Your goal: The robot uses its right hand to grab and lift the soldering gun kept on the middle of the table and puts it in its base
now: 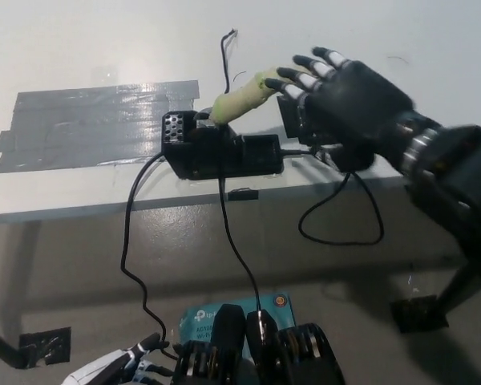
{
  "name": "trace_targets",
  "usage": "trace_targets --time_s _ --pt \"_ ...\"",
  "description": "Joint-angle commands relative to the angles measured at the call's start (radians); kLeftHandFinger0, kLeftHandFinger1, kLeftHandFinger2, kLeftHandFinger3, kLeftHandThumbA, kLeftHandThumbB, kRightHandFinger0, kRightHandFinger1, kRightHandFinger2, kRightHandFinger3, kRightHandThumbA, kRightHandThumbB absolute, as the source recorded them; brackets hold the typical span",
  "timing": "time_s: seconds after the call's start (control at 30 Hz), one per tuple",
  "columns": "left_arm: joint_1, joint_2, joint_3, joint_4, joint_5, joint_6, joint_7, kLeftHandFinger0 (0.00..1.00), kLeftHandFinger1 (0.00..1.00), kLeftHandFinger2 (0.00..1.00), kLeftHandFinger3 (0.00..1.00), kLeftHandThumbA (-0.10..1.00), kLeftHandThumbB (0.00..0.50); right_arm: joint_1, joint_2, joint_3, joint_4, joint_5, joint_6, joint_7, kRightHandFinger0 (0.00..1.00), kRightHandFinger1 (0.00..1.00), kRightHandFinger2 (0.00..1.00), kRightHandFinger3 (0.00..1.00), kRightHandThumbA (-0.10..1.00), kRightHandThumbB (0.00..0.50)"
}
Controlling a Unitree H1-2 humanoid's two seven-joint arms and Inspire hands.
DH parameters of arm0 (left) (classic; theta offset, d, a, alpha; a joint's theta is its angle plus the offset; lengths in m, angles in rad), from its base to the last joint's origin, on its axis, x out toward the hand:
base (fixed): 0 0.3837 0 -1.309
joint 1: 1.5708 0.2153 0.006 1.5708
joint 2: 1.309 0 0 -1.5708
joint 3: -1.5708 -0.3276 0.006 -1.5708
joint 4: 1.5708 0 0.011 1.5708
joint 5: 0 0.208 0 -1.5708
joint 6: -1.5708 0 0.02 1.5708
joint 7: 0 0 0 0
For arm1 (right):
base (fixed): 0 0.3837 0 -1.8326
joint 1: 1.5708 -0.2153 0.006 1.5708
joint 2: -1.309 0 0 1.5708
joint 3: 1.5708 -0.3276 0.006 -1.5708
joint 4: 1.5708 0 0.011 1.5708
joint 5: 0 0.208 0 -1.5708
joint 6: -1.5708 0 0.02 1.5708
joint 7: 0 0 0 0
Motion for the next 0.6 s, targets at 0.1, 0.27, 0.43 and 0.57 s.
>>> trace_targets --time_s 0.1,0.27,0.43,0.57 --pt "0.021 0.044 0.018 -0.029 0.001 0.012 0.000 1.00 0.83 0.86 1.00 1.00 0.500 0.154 -0.137 -0.229 -0.389 0.197 0.190 0.165 1.00 1.00 1.00 1.00 0.61 0.500" --pt "0.025 0.038 0.029 -0.025 -0.010 0.012 -0.002 1.00 0.85 0.87 1.00 1.00 0.499 0.388 -0.164 -0.457 -0.517 0.313 0.274 0.076 1.00 1.00 1.00 1.00 0.49 0.500" --pt "0.037 0.031 0.028 -0.024 0.004 0.012 0.008 1.00 0.84 0.87 1.00 1.00 0.495 0.709 -0.062 -0.694 -0.381 0.510 0.236 -0.077 1.00 1.00 1.00 1.00 0.30 0.430" --pt "0.038 0.032 0.027 -0.028 0.009 0.012 0.010 1.00 0.81 0.85 1.00 1.00 0.491 0.840 0.041 -0.784 -0.185 0.604 0.107 -0.195 1.00 1.00 1.00 1.00 0.24 0.359"
